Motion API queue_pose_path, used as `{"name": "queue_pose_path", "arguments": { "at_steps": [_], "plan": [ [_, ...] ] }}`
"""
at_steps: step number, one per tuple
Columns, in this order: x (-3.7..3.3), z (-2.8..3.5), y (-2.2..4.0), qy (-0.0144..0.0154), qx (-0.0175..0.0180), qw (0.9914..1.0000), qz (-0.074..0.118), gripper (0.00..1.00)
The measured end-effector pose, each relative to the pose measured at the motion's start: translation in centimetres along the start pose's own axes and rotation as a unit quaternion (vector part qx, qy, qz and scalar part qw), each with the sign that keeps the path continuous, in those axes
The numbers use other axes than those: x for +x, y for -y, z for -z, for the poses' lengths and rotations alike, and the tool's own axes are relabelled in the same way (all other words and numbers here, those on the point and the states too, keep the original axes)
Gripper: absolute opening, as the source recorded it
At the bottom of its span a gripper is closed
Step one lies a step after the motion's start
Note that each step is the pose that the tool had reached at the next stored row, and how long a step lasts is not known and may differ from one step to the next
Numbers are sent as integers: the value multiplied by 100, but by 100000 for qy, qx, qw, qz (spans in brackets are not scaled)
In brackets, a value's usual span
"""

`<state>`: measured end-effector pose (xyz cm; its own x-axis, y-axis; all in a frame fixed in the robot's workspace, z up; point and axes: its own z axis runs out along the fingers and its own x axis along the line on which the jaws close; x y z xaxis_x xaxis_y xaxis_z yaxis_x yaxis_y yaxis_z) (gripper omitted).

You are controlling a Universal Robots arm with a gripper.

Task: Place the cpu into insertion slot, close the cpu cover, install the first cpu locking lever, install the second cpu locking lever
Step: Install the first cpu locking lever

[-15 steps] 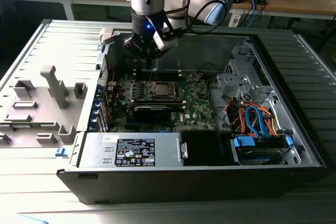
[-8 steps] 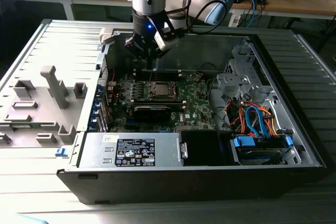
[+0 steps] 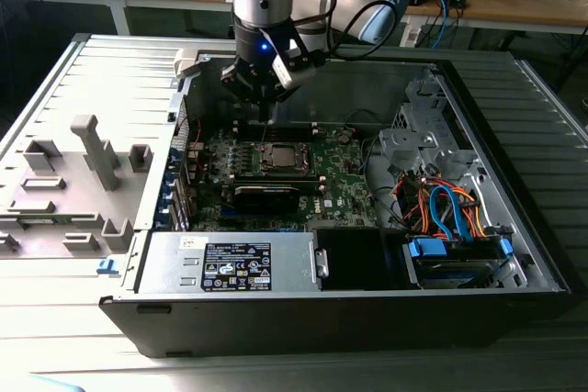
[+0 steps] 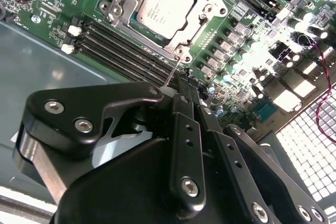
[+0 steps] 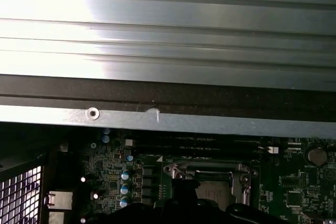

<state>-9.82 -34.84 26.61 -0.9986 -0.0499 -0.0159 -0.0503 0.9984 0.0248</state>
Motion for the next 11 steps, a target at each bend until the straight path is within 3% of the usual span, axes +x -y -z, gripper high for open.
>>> {"name": "queue_pose_path", "arguments": {
  "at_steps": [11],
  "plan": [
    [-39,-6,2,1,-2,100000,2,11]
  ]
}}
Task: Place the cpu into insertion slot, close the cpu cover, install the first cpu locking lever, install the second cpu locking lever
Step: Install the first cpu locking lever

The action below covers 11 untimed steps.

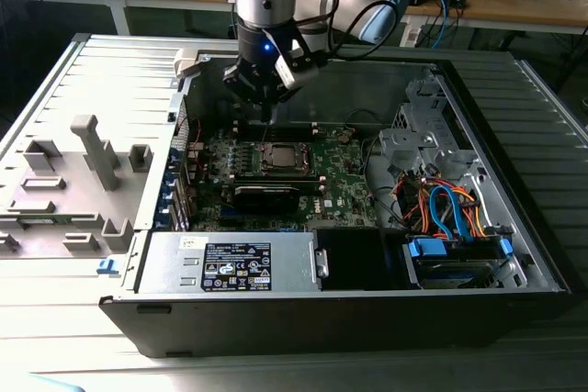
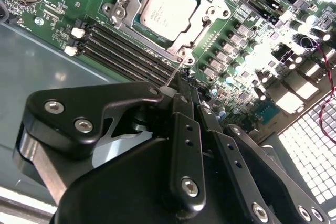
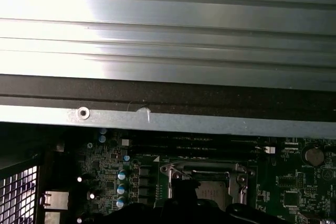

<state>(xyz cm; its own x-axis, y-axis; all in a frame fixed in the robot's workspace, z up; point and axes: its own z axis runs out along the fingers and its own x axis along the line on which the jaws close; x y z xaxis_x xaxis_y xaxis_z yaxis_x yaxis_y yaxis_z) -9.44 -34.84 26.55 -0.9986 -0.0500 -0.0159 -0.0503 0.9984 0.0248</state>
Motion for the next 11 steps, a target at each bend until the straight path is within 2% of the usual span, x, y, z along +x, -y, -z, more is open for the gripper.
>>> {"name": "queue_pose_path", "arguments": {
  "at_steps": [7,11],
  "plan": [
    [-60,-4,3,4,-3,100000,0,11],
    [-91,-30,5,-9,9,100000,1,11]
  ]
}}
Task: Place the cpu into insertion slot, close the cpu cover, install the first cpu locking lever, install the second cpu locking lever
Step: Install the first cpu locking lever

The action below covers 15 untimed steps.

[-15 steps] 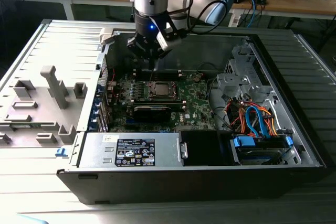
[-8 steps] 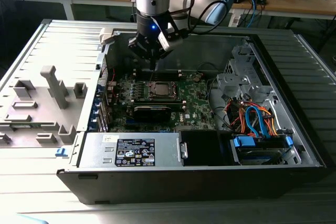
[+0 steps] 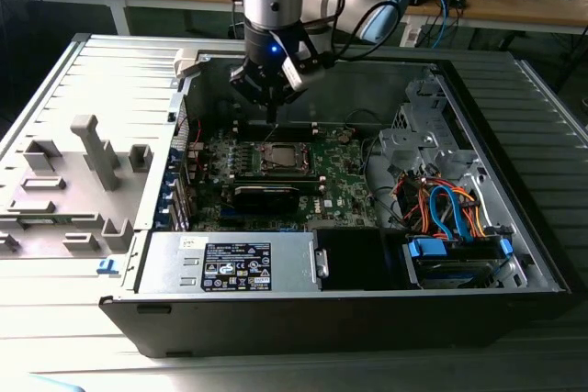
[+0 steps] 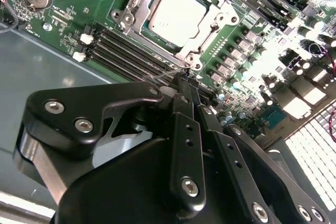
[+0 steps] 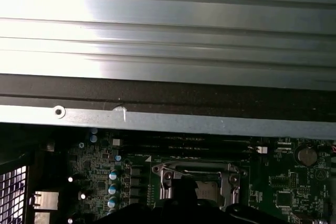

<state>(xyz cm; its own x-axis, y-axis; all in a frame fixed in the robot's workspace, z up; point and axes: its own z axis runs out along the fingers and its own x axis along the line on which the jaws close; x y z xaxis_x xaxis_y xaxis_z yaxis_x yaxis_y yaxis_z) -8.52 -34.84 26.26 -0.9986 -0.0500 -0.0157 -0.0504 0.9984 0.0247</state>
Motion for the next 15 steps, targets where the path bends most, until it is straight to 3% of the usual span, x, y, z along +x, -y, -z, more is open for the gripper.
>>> {"name": "queue_pose_path", "arguments": {
  "at_steps": [15],
  "plan": [
    [-6,-151,-47,-39,29,99990,1417,11]
  ]
}}
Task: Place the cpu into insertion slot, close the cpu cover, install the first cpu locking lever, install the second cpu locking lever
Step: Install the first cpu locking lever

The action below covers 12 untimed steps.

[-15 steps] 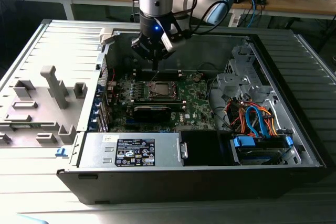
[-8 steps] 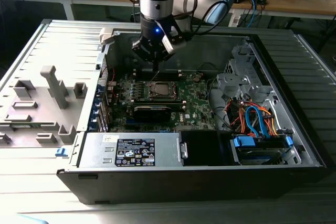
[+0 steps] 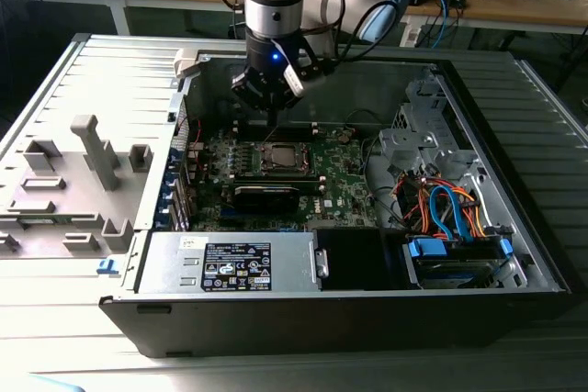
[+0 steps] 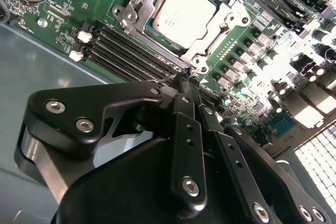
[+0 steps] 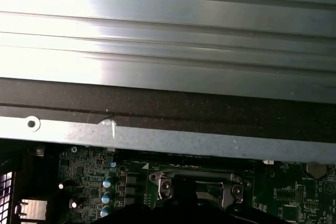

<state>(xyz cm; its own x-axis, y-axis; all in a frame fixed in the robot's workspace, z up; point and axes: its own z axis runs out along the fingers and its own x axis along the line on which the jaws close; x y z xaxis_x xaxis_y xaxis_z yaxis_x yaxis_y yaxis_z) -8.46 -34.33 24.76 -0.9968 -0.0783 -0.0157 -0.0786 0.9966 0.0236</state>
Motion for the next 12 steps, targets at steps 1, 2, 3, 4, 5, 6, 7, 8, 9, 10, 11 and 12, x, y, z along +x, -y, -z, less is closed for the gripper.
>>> {"name": "queue_pose_path", "arguments": {
  "at_steps": [1,2,3,4,5,6,7,8,9,10,11,12],
  "plan": [
    [0,-11,-1,-3,0,100000,60,11],
    [1,-28,-3,-8,-1,100000,162,11],
    [1,-38,-5,-5,-3,100000,220,11],
    [0,-58,-7,-4,-7,99999,323,11],
    [0,-71,-8,-9,-5,99999,398,11],
    [1,-83,-9,-16,1,99999,472,11],
    [1,-96,-10,-19,5,99998,548,11],
    [1,-105,-11,-20,10,99998,603,11],
    [1,-119,-14,-21,29,99998,691,11],
    [1,-127,-16,-27,48,99997,759,11],
    [-1,-137,-19,-35,76,99996,844,11],
    [-6,-148,-24,-45,136,99995,971,11]
  ]
}}
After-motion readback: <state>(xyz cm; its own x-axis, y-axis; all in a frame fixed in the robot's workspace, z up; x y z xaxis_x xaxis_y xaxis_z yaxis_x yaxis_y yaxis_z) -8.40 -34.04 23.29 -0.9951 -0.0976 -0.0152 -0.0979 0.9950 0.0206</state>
